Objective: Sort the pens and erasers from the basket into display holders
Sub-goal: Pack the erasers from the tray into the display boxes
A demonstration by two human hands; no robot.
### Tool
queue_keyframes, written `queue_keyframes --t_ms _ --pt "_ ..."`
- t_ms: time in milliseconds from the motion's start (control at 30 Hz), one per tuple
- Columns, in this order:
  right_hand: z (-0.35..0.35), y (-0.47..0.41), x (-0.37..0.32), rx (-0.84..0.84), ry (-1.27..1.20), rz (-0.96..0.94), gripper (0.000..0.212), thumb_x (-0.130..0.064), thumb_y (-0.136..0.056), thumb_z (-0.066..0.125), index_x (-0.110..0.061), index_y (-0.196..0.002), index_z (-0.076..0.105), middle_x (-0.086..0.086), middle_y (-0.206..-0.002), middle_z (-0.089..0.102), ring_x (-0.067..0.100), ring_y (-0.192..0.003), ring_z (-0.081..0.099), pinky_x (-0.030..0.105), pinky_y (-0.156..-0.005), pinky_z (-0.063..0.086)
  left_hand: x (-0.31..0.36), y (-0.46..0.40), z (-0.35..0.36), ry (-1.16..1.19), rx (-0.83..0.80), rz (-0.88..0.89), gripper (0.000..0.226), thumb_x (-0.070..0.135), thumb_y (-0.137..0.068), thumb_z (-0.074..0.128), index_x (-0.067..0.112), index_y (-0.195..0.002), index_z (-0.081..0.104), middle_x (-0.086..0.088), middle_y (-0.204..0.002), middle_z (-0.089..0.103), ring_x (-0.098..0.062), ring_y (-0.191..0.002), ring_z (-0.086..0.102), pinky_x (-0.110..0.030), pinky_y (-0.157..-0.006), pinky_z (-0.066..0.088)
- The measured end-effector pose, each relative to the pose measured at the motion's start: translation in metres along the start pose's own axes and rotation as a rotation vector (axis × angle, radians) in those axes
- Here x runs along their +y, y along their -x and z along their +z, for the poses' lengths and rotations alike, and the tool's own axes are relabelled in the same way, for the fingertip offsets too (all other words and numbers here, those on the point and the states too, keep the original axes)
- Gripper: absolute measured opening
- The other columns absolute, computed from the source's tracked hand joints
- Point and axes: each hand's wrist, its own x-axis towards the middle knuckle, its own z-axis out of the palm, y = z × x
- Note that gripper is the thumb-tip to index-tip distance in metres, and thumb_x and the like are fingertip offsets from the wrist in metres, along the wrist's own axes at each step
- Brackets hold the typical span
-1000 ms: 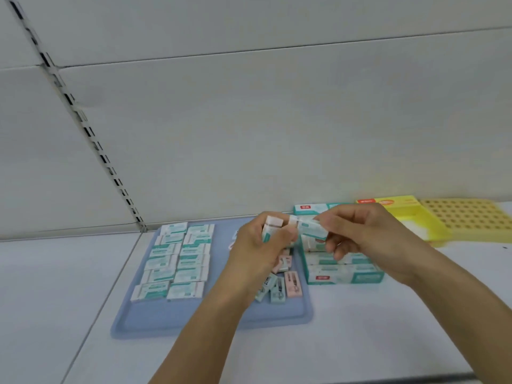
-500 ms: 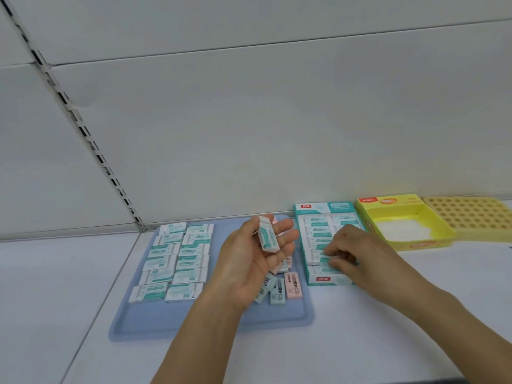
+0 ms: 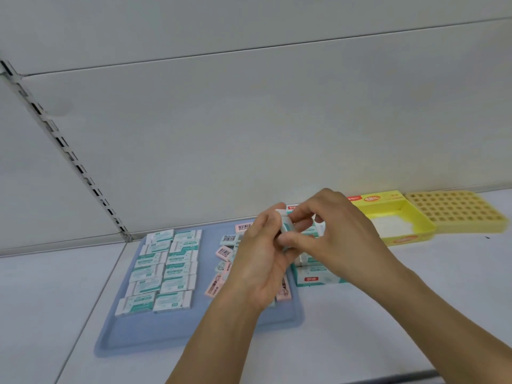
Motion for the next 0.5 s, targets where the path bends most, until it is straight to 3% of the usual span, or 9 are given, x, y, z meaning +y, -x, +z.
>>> queue_keyframes --t_ms 67,133,233,267,333,400,467,500 --pt "-0.004 0.000 -0.002 0.001 -0.003 0.056 0.032 -0.052 -0.067 0.074 -0.033 -0.091 0.066 -0.014 -0.092 0.054 0.004 -0.090 0.047 0.028 -0.072 0.043 -0.004 -0.001 0.008 0.020 -0.024 0.006 0.027 0.017 -0.105 0.038 0.008 -0.124 0.054 -0.018 -0.118 0.068 -0.024 -0.110 0.067 -0.039 -0.088 0.057" --pt "-0.013 -0.001 0.002 -0.016 -0.163 0.140 0.020 -0.042 -0.068 0.079 -0.034 -0.081 0.067 -0.018 -0.085 0.059 -0.001 -0.084 0.050 0.018 -0.068 0.041 -0.009 -0.002 0.011 -0.030 -0.055 0.028 0.027 0.014 -0.105 0.038 0.010 -0.125 0.054 -0.014 -0.119 0.068 -0.023 -0.113 0.065 -0.039 -0.090 0.056" --pt "-0.024 0.000 0.017 -0.071 -0.333 0.234 0.015 -0.028 -0.069 0.083 -0.029 -0.069 0.068 -0.018 -0.073 0.065 -0.001 -0.070 0.055 0.014 -0.061 0.043 -0.014 0.000 0.008 -0.249 -0.159 0.076 0.030 0.015 -0.104 0.040 0.020 -0.131 0.053 0.000 -0.129 0.064 -0.014 -0.120 0.060 -0.036 -0.103 0.048" --pt "-0.026 0.002 0.024 -0.073 -0.327 0.242 0.015 -0.023 -0.069 0.083 -0.026 -0.071 0.068 -0.012 -0.072 0.066 0.001 -0.067 0.057 0.020 -0.065 0.048 -0.016 0.001 0.003 -0.431 -0.175 0.136 0.032 0.019 -0.104 0.042 0.026 -0.134 0.051 0.007 -0.133 0.061 -0.007 -0.123 0.056 -0.033 -0.106 0.044" --pt "-0.029 0.007 0.042 -0.092 -0.178 0.222 0.018 -0.018 -0.071 0.081 -0.024 -0.077 0.065 -0.009 -0.076 0.066 0.007 -0.071 0.061 0.032 -0.072 0.053 -0.021 -0.002 -0.014 -1.029 -0.167 0.343 0.039 0.038 -0.102 0.040 0.033 -0.140 0.047 0.017 -0.143 0.049 0.002 -0.131 0.043 -0.033 -0.113 0.036" --pt "-0.030 0.014 0.058 -0.178 0.052 0.148 0.019 -0.021 -0.076 0.078 -0.026 -0.085 0.063 -0.011 -0.086 0.064 0.011 -0.084 0.058 0.035 -0.078 0.049 -0.028 -0.004 -0.031 -1.620 -0.197 0.457 0.053 0.054 -0.096 0.022 0.035 -0.139 0.047 0.020 -0.149 0.040 0.001 -0.140 0.028 -0.039 -0.121 0.014" --pt "-0.026 0.018 0.068 -0.283 0.263 0.034 0.019 -0.028 -0.083 0.071 -0.027 -0.100 0.063 -0.010 -0.099 0.061 0.013 -0.096 0.051 0.032 -0.083 0.044 -0.035 -0.002 -0.040 -1.896 -0.246 0.499 0.064 0.057 -0.091 0.012 0.034 -0.134 0.054 0.021 -0.146 0.045 -0.001 -0.142 0.028 -0.043 -0.120 0.004" --pt "-0.023 0.019 0.071 -0.323 0.364 -0.018 0.021 -0.031 -0.087 0.066 -0.029 -0.107 0.062 -0.010 -0.105 0.059 0.013 -0.101 0.048 0.030 -0.083 0.043 -0.036 0.001 -0.042 -1.963 -0.258 0.522 0.061 0.056 -0.092 0.017 0.033 -0.128 0.060 0.020 -0.139 0.053 -0.003 -0.137 0.038 -0.046 -0.117 0.010"
